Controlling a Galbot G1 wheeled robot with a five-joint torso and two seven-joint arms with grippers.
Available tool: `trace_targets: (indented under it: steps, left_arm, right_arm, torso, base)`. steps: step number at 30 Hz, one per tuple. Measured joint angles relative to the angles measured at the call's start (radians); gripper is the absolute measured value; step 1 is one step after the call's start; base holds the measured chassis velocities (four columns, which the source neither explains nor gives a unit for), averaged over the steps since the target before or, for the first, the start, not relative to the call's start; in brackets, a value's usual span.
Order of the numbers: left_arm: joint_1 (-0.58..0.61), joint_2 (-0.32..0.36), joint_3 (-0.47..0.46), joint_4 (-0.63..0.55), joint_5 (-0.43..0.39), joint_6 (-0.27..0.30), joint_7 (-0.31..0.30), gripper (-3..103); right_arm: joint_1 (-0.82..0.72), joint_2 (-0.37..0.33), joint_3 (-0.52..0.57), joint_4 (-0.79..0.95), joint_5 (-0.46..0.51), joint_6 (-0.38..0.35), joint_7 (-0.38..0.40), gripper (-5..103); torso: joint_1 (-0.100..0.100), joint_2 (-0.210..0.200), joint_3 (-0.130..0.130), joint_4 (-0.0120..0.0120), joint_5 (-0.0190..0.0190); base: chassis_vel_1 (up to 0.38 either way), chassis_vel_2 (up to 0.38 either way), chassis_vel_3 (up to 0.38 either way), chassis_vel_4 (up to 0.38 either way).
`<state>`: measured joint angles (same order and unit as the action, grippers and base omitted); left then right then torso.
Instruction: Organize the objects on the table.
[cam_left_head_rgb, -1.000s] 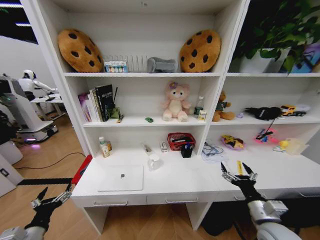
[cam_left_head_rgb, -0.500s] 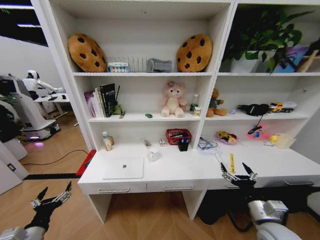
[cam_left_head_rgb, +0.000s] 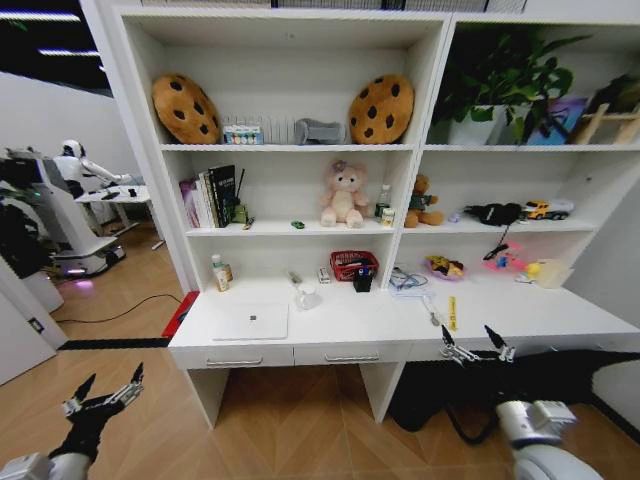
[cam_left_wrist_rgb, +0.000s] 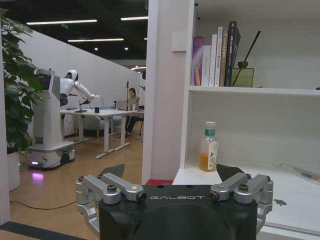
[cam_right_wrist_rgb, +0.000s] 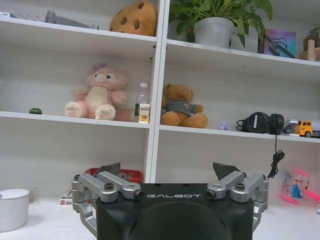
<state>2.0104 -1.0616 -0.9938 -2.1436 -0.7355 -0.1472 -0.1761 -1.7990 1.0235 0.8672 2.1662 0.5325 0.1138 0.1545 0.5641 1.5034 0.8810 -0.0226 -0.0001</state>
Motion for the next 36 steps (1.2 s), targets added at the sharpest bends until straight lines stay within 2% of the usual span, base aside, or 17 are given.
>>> trace_targets:
  steps: [34,36]
  left_arm:
    - [0.0,0.0,0.0,0.0,0.0,0.0,0.0,100]
    - [0.0,0.0,0.0,0.0,0.0,0.0,0.0,100]
  right_arm:
    - [0.0,0.0,0.0,0.0,0.0,0.0,0.0,100]
    - [0.0,0.0,0.0,0.0,0.0,0.0,0.0,100]
  torso:
    - [-0.001,0.0,0.0,-0.0002,-0.0003]
    - [0.001,0.0,0.0,-0.0002,0.0005]
  base:
    - [0.107,-0.106,-0.106,0.106]
    - [0.0,0.0,0.0,0.0]
